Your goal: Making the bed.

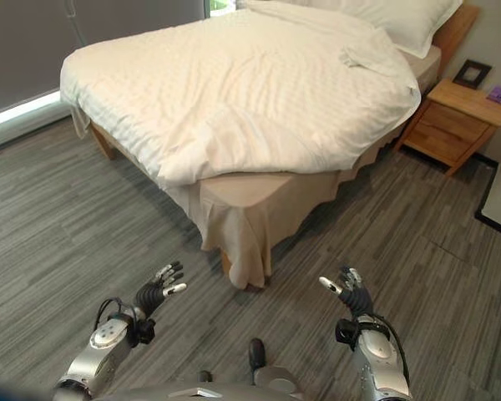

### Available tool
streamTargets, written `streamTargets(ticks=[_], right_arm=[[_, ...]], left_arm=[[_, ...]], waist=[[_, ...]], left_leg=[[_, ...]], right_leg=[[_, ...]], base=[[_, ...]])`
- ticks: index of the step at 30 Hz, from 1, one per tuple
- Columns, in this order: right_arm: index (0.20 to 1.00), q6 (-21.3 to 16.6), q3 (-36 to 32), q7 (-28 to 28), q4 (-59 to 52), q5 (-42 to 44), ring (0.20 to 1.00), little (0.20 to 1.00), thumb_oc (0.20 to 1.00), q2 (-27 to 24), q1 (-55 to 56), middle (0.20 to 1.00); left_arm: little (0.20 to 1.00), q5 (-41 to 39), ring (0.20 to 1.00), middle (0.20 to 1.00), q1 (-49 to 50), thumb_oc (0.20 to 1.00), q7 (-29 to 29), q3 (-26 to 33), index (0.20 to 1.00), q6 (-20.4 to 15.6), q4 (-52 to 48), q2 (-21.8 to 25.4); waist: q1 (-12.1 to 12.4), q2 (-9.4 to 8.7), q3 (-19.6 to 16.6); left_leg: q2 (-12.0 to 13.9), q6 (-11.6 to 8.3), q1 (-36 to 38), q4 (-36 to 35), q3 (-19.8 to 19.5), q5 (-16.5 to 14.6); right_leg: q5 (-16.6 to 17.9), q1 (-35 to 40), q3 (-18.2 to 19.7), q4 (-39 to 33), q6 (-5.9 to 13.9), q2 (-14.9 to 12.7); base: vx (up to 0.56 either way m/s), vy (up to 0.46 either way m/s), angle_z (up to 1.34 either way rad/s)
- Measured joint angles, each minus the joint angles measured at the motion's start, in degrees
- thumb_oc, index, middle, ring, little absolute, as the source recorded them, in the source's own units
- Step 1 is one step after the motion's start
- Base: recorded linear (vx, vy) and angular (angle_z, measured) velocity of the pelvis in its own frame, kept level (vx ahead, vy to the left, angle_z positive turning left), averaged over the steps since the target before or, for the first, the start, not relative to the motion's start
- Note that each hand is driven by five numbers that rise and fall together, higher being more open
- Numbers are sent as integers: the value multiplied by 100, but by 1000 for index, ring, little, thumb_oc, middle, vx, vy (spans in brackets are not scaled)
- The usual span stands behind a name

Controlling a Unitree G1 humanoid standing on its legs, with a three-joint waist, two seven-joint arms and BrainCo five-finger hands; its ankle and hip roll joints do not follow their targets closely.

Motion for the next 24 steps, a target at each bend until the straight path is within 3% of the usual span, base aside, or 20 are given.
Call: streamTargets(ticks=[8,10,11,12,13,14,15,19,20,21,22,24], right_arm=[[1000,0,57,27,2,3,1000,1000,1000,32,35,1000],[1000,-1,77,119,9,68,1000,1000,1000,214,241,1000],[1000,2,55,56,17,340,1000,1000,1000,245,201,1000],[1000,17,48,-63,124,782,1000,1000,1000,332,-39,1000],[1000,23,59,-63,113,864,1000,1000,1000,337,-86,1000],[1000,24,62,-54,86,930,1000,1000,1000,352,-90,1000],[1000,27,77,-57,79,963,1000,1000,1000,370,-133,1000],[1000,34,11,-47,-59,1135,1000,1000,1000,284,-419,1000],[1000,29,15,-30,-65,1108,1000,1000,1000,128,-563,1000],[1000,24,31,-41,-50,1056,1000,1000,1000,54,-548,1000],[1000,31,49,-53,16,909,1000,1000,1000,29,-546,1000],[1000,54,3,-65,88,891,1000,1000,1000,121,-382,1000]], left_arm=[[1000,154,1000,1000,-20,1000,1,21,1000,2,0,4],[1000,222,1000,1000,-23,1000,70,26,1000,1,-7,-2],[1000,229,1000,1000,-18,1000,314,199,1000,-1,-15,-104],[1000,200,1000,1000,-25,1000,835,913,1000,-51,-27,-388],[1000,199,1000,1000,-25,1000,959,1126,1000,-76,-43,-390],[1000,186,1000,1000,-11,1000,997,1232,1000,-99,-35,-310],[1000,165,1000,1000,-14,1000,1034,1377,1000,-116,43,-225],[1000,138,1000,1000,-32,1000,1160,1624,1000,-129,341,-323],[1000,160,1000,1000,-54,1000,1150,1588,1000,-127,454,-370],[1000,173,1000,1000,-66,1000,1158,1582,1000,-127,454,-360],[1000,206,1000,1000,-66,1000,1166,1613,1000,-132,420,-314],[1000,195,1000,1000,-13,1000,1178,1753,1000,-146,364,-280]], waist=[[-4,-170,-112],[4,-126,-92],[-3,-101,-86],[150,131,-86],[146,156,-93],[155,57,-145],[156,-8,-166],[21,326,85],[-18,576,336],[-43,623,401],[-12,650,438],[-19,595,424]], left_leg=[[-19,-10,21,0,137,-10],[1,-1,1,1,240,0],[45,41,-32,0,334,-20],[325,48,-193,-1,498,-44],[381,34,-224,0,516,-43],[329,-15,-228,4,547,-25],[248,-92,-249,18,561,14],[288,-111,-221,25,586,47],[367,6,-178,144,635,-27],[420,-17,-144,178,614,-56],[396,15,-63,162,619,-41],[410,23,-148,164,606,-36]], right_leg=[[-19,-11,137,-24,-28,-5],[-34,-44,72,-32,-28,-30],[-137,-82,-441,-32,15,-125],[-52,-244,-1582,136,-70,-213],[-19,-147,-1787,183,-90,-334],[150,19,-1808,197,-55,-537],[-42,100,-1554,111,181,-695],[-37,-42,-1608,567,151,-643],[-116,-588,-1533,1829,255,-713],[-124,-907,-1425,2485,271,-769],[-281,-1265,-1152,3126,415,-809],[-589,-1455,-1044,2787,447,-861]], base=[[8,32,-8],[-27,55,1],[-51,154,-38],[-82,223,-41],[-40,126,-41],[-61,126,-3],[-62,140,4],[-27,225,3],[66,113,-4],[132,35,-10],[321,-75,11],[337,-76,25]])
